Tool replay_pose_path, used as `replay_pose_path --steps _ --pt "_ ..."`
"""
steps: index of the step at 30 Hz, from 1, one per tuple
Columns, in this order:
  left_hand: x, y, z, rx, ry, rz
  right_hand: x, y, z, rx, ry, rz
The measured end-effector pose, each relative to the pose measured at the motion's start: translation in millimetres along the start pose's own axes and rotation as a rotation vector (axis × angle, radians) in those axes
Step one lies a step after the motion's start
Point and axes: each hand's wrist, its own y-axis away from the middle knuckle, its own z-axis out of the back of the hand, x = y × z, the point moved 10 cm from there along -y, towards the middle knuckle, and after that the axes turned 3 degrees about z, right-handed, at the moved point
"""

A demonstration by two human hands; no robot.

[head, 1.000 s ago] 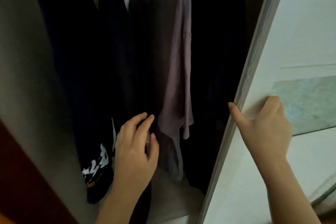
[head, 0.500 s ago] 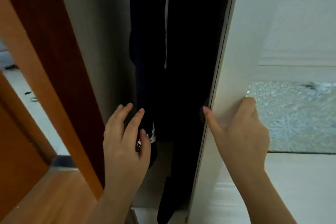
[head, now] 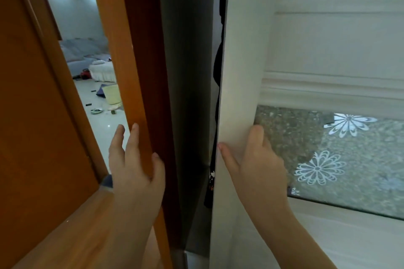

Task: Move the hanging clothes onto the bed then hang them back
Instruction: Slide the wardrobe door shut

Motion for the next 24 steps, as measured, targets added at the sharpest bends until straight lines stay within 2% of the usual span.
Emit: replay_pose_path --steps 5,9,24 --pt "22 -9 -10 0.103 0.149 0.177 30 -3 -22 -0.007 -0.069 0.105" --pt "31 -9 -15 0.149 0.231 0.255 53 -6 -30 -0.047 -0.025 0.184" --pt "41 -11 -19 0.116 0.356 0.266 93 -4 -54 -0.161 -0.118 0.26"
